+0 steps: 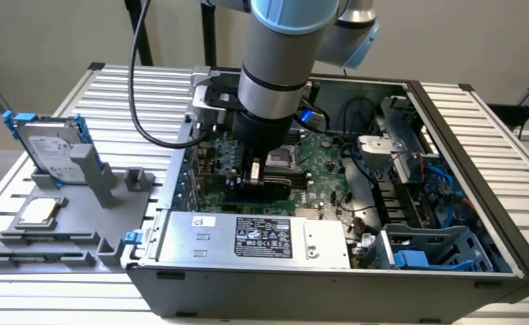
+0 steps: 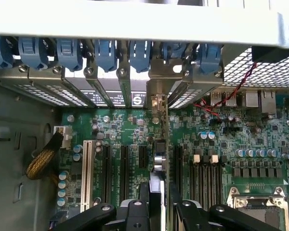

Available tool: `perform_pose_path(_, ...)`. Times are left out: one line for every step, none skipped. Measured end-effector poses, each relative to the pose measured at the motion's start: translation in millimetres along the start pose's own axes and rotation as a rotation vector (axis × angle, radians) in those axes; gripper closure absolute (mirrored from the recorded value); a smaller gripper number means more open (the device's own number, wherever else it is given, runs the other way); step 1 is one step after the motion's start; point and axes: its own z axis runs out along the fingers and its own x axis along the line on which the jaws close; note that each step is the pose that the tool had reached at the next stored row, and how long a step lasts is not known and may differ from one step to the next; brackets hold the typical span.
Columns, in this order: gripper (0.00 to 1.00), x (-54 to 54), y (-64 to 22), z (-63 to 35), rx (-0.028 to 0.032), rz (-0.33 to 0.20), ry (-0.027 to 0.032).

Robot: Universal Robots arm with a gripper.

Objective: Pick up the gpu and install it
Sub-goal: 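Insert the gpu into the slot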

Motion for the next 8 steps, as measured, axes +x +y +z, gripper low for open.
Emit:
perform_pose_path(0.73,0.0,-0.1,0.5,-0.0007,0.000,0.0002)
perform_pose_path(0.73,0.1,-0.3,1.0,-0.0014,0.000,0.0002)
perform_pose_path(0.73,0.1,-0.5,1.4,-0.0020,0.000,0.0002)
perform_pose_path(0.73,0.0,-0.8,2.5,-0.0018,0.000,-0.0017)
perform_pose_path(0.73,0.1,-0.7,2.4,-0.0027,0.000,-0.0009)
perform_pose_path(0.73,0.0,-0.8,2.3,-0.0032,0.000,-0.0008)
perform_pose_path(0.73,0.1,-0.8,2.2,-0.0037,0.000,-0.0004)
perform_pose_path(0.73,0.1,-0.8,2.2,-0.0039,0.000,-0.0003)
